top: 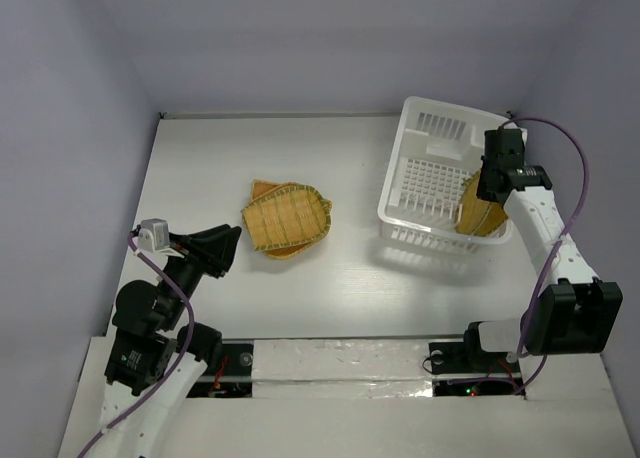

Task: Unload the plates from the dish rack

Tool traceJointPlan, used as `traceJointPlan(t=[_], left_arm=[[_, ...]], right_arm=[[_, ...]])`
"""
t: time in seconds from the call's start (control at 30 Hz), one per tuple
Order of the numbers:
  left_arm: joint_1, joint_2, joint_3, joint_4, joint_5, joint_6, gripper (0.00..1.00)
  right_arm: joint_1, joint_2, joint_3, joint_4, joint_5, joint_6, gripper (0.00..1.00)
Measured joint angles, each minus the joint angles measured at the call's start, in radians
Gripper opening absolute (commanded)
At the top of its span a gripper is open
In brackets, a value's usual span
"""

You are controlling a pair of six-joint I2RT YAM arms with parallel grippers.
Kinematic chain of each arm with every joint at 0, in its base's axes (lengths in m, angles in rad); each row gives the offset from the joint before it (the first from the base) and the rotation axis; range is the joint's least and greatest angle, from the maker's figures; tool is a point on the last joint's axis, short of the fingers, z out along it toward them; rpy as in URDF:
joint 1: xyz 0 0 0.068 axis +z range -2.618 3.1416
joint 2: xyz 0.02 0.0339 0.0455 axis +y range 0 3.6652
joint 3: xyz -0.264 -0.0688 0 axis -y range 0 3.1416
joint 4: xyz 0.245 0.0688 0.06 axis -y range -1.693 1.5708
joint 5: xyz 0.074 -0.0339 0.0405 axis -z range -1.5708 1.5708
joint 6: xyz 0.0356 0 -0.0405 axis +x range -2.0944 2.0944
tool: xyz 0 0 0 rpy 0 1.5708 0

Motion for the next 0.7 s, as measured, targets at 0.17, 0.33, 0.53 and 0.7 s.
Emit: traceJointPlan(t=[0.17, 0.33, 0.53, 0.7], left_arm=[[0.0, 0.0, 0.0, 0.0, 0.0, 0.0, 0.32], [0.0, 0.0, 0.0, 0.0, 0.0, 0.0, 0.33], [0.0, 0.0, 0.0, 0.0, 0.0, 0.0, 0.33], [0.0, 0.0, 0.0, 0.0, 0.0, 0.0, 0.33]], right_arm=[[-0.002, -0.002, 0.031, -0.03, -0.003, -0.003, 0.0], [-0.007, -0.024, 0.088, -0.061, 0.003, -0.024, 0.0], [-0.007, -0.07, 0.155, -0.085, -0.017, -0.027, 0.0], [0.001, -0.112, 0.267, -0.11, -0.109, 0.0, 0.0]])
